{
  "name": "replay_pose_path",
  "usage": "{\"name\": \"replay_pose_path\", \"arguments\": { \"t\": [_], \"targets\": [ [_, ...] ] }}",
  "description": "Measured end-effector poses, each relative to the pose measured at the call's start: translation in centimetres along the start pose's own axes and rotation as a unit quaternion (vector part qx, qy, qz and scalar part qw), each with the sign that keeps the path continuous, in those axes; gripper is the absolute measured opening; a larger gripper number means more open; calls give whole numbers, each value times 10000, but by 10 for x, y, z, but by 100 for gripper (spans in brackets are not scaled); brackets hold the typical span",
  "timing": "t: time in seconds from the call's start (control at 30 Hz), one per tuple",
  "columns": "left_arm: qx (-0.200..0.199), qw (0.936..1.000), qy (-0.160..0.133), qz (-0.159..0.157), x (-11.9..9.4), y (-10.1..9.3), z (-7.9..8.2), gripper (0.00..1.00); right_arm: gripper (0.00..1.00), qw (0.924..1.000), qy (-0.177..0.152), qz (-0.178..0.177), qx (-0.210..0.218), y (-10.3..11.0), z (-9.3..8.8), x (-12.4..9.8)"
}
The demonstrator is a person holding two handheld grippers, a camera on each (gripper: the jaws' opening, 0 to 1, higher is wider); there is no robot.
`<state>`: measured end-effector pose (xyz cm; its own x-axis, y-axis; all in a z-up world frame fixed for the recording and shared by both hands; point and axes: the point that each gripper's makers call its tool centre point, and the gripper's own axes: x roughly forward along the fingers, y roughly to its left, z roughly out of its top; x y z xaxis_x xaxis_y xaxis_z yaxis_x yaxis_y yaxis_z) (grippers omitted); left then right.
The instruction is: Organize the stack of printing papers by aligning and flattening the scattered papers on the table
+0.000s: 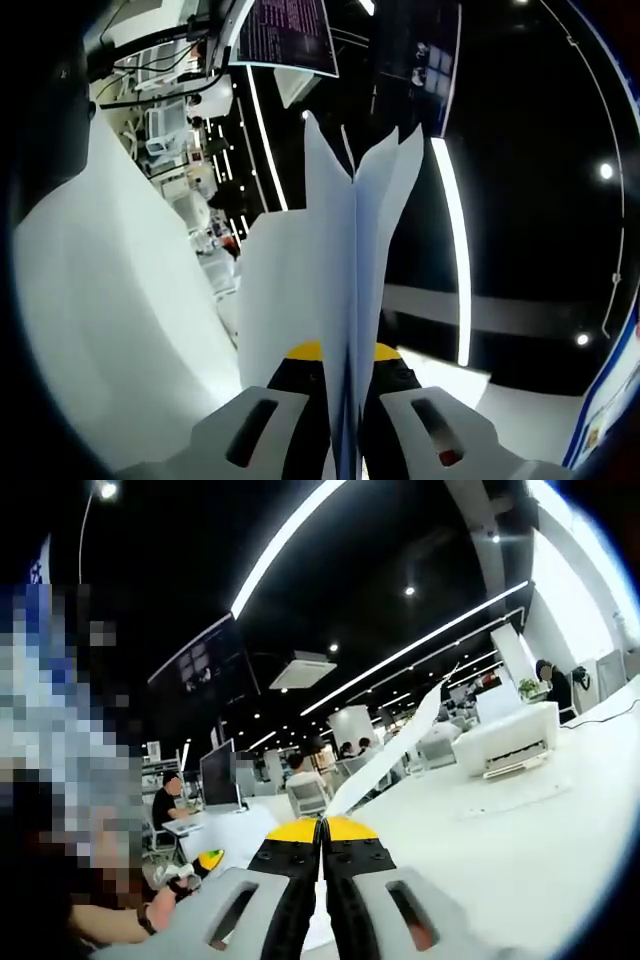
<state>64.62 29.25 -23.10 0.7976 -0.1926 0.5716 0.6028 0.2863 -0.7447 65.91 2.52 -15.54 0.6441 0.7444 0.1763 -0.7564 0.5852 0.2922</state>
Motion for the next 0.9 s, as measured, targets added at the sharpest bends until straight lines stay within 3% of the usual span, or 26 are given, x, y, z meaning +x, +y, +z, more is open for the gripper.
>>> {"name": "replay_pose_path", "arguments": {
  "t": [0.4,0.9],
  "targets": [
    [-14,10000,-3,-15,0,0,0,7,0,9997,-71,241,-38,11,9,7],
    [-25,10000,1,-10,0,1,0,7,0,9979,-244,586,-156,41,29,8]
  ]
}}
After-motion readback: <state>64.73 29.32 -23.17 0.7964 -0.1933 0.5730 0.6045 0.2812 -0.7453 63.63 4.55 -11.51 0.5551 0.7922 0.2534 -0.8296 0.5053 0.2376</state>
